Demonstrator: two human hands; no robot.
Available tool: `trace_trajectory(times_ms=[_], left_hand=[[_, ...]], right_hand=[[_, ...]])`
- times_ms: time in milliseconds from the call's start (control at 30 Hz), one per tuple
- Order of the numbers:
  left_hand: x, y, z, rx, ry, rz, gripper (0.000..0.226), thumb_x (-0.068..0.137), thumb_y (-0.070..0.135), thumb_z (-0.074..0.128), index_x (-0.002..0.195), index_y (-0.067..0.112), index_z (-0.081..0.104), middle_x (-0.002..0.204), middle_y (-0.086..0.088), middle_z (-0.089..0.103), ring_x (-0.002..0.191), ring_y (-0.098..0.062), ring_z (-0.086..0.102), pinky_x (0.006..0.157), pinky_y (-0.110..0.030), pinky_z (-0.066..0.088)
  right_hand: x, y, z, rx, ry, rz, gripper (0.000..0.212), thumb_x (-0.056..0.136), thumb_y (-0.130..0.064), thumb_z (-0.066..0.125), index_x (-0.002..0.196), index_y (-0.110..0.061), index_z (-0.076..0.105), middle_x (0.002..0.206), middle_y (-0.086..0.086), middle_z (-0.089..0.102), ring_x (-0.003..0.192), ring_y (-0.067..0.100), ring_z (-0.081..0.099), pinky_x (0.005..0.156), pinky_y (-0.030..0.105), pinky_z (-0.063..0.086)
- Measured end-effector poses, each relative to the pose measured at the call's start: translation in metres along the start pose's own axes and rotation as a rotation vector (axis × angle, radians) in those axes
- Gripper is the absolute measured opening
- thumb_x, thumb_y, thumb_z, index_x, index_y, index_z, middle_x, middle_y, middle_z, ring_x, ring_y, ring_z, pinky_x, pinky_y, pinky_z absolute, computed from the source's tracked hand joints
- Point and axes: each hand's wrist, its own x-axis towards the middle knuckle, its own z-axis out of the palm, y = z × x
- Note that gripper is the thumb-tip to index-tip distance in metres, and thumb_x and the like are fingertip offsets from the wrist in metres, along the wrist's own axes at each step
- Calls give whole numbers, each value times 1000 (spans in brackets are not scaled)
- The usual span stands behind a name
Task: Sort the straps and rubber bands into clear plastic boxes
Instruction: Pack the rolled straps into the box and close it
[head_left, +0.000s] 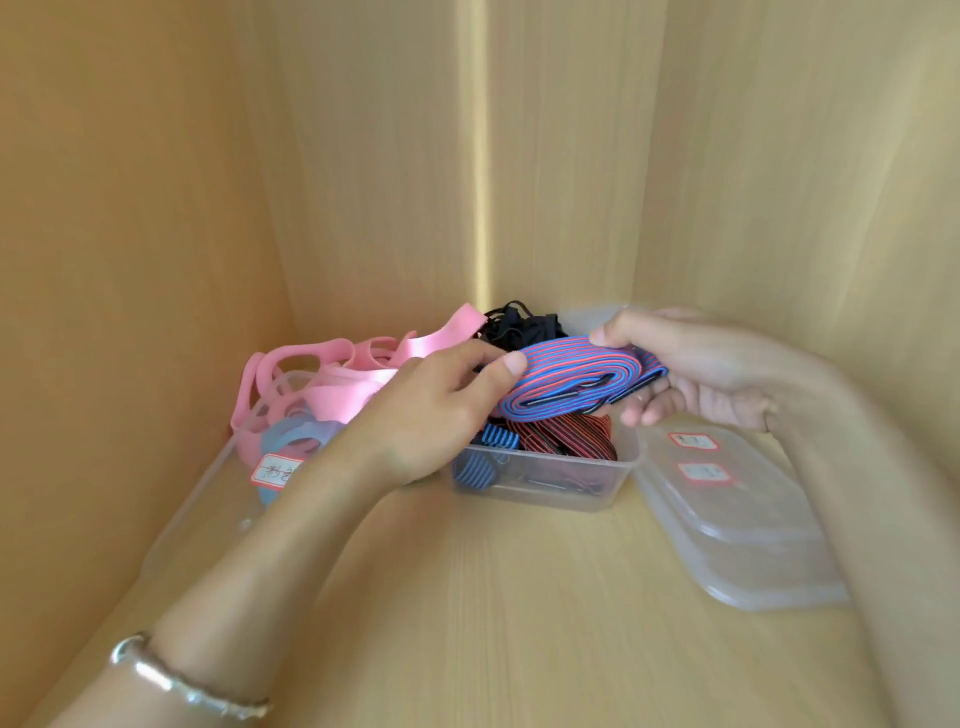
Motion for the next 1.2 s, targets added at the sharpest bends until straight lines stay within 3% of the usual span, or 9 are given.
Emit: trace_trajectory(times_ms=[167, 300, 467, 600, 700, 800, 933, 1067, 1200], left_hand=[[-2, -3, -15, 35, -274, -46, 37, 71, 61, 65, 105, 48, 55, 98, 1, 72, 96, -15, 67, 96, -39, 48], [1, -6, -21, 92, -251, -4, 17, 91, 27, 63, 106, 34, 61, 82, 11, 69, 56, 5, 54, 59, -10, 42], [5, -19, -24, 226, -95, -55, 15, 96, 28, 54, 90, 29, 67, 85, -3, 71, 82, -22, 65, 78, -34, 52], [4, -16, -20, 305, -56, -47, 17, 98, 26, 50, 87, 27, 62, 73, -4, 63, 62, -15, 54, 55, -15, 38], [5, -15, -18, 311, -54, -55, 17, 99, 26, 49, 90, 23, 63, 66, -3, 56, 62, -20, 57, 54, -17, 38], [4, -15, -17, 333, -35, -46, 18, 99, 26, 48, 91, 21, 64, 62, 1, 52, 64, -20, 54, 57, -24, 38], [4, -14, -17, 374, -2, -21, 21, 99, 24, 49, 97, 15, 67, 67, -1, 54, 72, -23, 54, 62, -30, 36], [4, -15, -17, 402, 17, -17, 21, 99, 26, 49, 97, 18, 68, 65, 4, 52, 65, -15, 50, 53, -19, 31], [6, -17, -18, 432, 29, -2, 20, 99, 26, 48, 96, 19, 67, 60, 9, 47, 57, -3, 42, 50, -13, 29]], right_hand=[[-1, -3, 3, -2, -9, 39, 24, 94, -25, 50, 86, -7, 65, 69, 17, 70, 43, 13, 61, 39, 16, 49], [-5, -3, -3, 39, 15, 34, 28, 94, -26, 49, 82, -6, 66, 61, 14, 68, 39, 12, 58, 37, 16, 48], [2, 0, 12, -153, -71, 74, 31, 95, -29, 49, 90, -5, 68, 70, 13, 70, 44, 13, 59, 37, 18, 44], [7, 4, 16, -329, -99, 90, 35, 96, -37, 44, 95, -12, 69, 79, 4, 72, 48, 14, 56, 37, 20, 28], [5, 5, 17, -396, -112, 90, 30, 98, -37, 46, 87, -18, 66, 69, -4, 68, 50, 13, 56, 42, 22, 27], [4, 5, 15, -453, -118, 74, 30, 97, -38, 50, 78, -20, 63, 58, -8, 63, 51, 10, 56, 45, 23, 29], [4, 7, 11, -579, -77, 52, 37, 89, -51, 56, 74, -21, 72, 69, -6, 60, 64, 13, 49, 56, 27, 37], [2, 7, 9, -639, -63, 58, 35, 89, -52, 57, 77, -24, 75, 65, -14, 62, 51, -2, 49, 57, 21, 43], [6, 7, 8, -725, -79, 75, 34, 83, -59, 57, 72, -32, 74, 72, -13, 65, 71, 12, 55, 72, 30, 52]])
